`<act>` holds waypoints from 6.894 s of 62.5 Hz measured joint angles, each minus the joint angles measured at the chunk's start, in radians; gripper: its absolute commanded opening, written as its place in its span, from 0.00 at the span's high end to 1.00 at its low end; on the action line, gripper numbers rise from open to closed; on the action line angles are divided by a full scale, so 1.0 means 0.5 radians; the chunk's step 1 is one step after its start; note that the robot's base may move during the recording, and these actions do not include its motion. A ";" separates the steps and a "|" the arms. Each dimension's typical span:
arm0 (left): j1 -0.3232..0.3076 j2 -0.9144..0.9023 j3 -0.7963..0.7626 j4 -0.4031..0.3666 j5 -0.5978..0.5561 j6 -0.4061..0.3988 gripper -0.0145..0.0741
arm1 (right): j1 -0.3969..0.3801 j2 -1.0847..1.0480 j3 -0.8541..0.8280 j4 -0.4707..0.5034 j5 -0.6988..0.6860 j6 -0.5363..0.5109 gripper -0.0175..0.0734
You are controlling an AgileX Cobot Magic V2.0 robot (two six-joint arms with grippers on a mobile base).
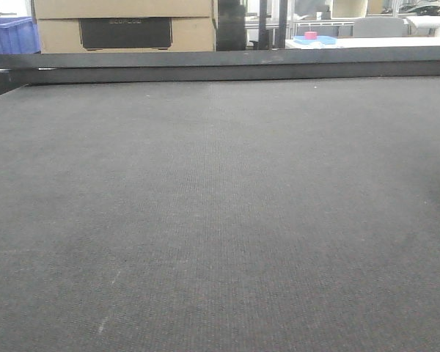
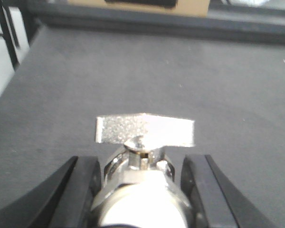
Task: Place valve from conveyor to right shelf box
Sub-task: 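Lift both held valves up off the conveyor belt, then drive the base to the shelf rack holding both valves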
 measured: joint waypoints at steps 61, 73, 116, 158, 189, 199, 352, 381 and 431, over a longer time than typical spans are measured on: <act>0.000 -0.302 0.067 0.032 -0.014 0.000 0.96 | 0.000 -0.067 0.000 0.000 -0.004 0.003 0.99; 0.000 -0.302 0.067 0.032 -0.014 0.000 0.96 | 0.000 -0.067 0.000 0.000 -0.004 0.003 0.99; 0.000 -0.302 0.067 0.032 -0.018 0.000 0.96 | 0.000 -0.067 0.000 0.000 -0.004 0.003 0.99; 0.000 -0.307 0.067 0.036 -0.025 0.000 0.96 | 0.000 -0.067 0.000 0.004 -0.004 0.003 0.99; 0.000 -0.307 0.067 0.036 -0.025 0.000 0.96 | 0.000 -0.067 0.000 0.004 -0.004 0.003 0.99; 0.000 -0.307 0.067 0.036 -0.025 0.000 0.96 | 0.000 -0.067 0.000 0.004 -0.004 0.003 0.99; 0.000 -0.307 0.067 0.036 -0.025 0.000 0.96 | 0.000 -0.071 0.000 0.004 -0.004 0.003 0.99; 0.000 -0.307 0.067 0.036 -0.029 0.000 0.96 | 0.000 -0.071 0.000 0.004 -0.004 0.003 0.99; 0.000 -0.307 0.067 0.036 -0.029 0.000 0.96 | 0.000 -0.071 0.000 0.004 -0.004 0.003 0.99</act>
